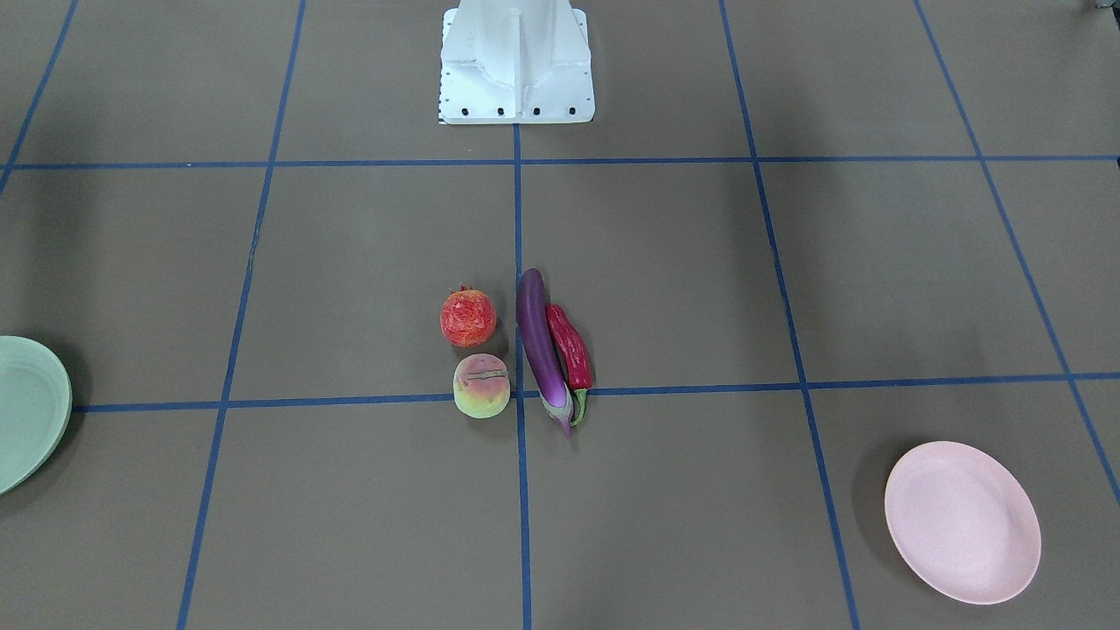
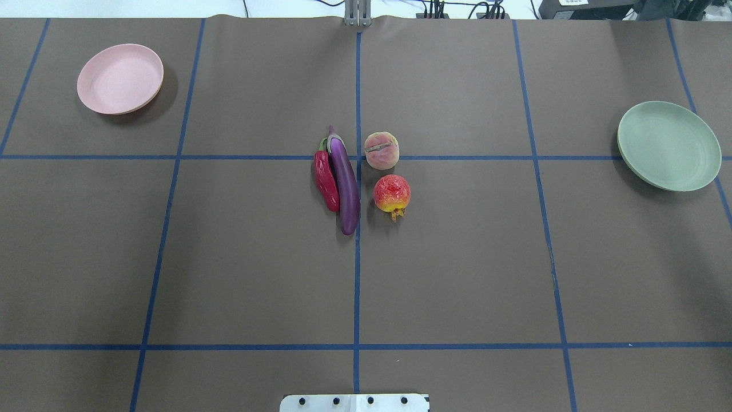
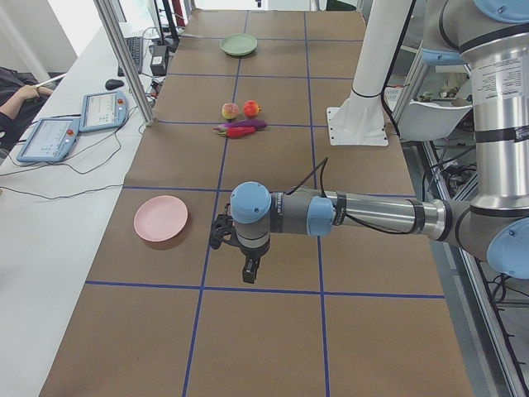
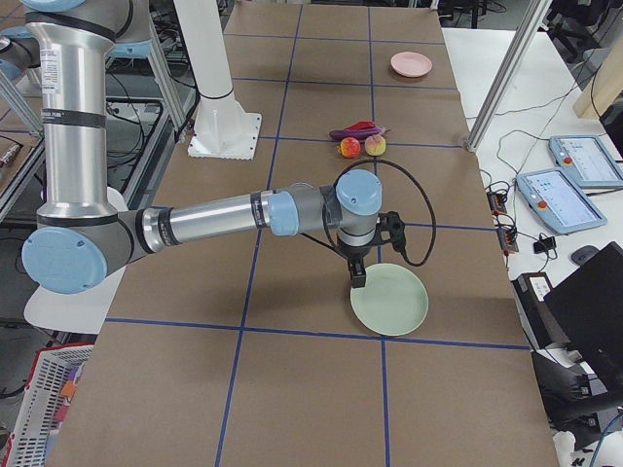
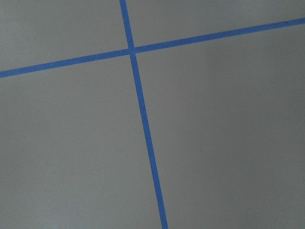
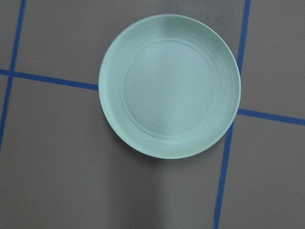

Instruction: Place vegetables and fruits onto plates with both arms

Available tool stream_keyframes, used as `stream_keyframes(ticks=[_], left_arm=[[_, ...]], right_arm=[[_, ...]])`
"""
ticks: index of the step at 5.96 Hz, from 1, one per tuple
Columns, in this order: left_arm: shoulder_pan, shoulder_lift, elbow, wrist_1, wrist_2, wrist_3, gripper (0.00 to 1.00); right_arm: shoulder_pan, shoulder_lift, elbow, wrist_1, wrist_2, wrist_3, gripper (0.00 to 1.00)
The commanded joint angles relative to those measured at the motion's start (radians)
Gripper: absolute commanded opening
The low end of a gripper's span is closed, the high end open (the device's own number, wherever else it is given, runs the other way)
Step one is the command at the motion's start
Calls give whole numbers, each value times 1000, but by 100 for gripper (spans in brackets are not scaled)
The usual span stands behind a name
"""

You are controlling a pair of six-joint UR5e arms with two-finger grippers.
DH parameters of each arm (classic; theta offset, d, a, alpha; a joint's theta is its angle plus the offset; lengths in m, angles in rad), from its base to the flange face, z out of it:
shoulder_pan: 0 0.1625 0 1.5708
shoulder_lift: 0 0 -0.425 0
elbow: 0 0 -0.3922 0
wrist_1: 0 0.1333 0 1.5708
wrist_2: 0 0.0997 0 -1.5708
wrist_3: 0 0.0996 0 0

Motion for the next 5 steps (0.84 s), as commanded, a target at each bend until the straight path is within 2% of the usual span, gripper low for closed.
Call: stream_keyframes(ticks=[1,2,3,4,5], left_arm=[[0,-2,9,1,1,-2,100],[0,-5,19,1,1,-2,100],[0,-6,21,1,1,-2,100],[0,-6,21,1,1,-2,100],[0,-6,24,1,1,-2,100]], right_arm=[[-25,33,-36,114,33,0,100],[-26,60,-85,124,47,-4,100],[-26,62,-105,183,74,3,100],[-77,71,-109,220,72,4,100],[-161,169,-112,219,73,13,100]])
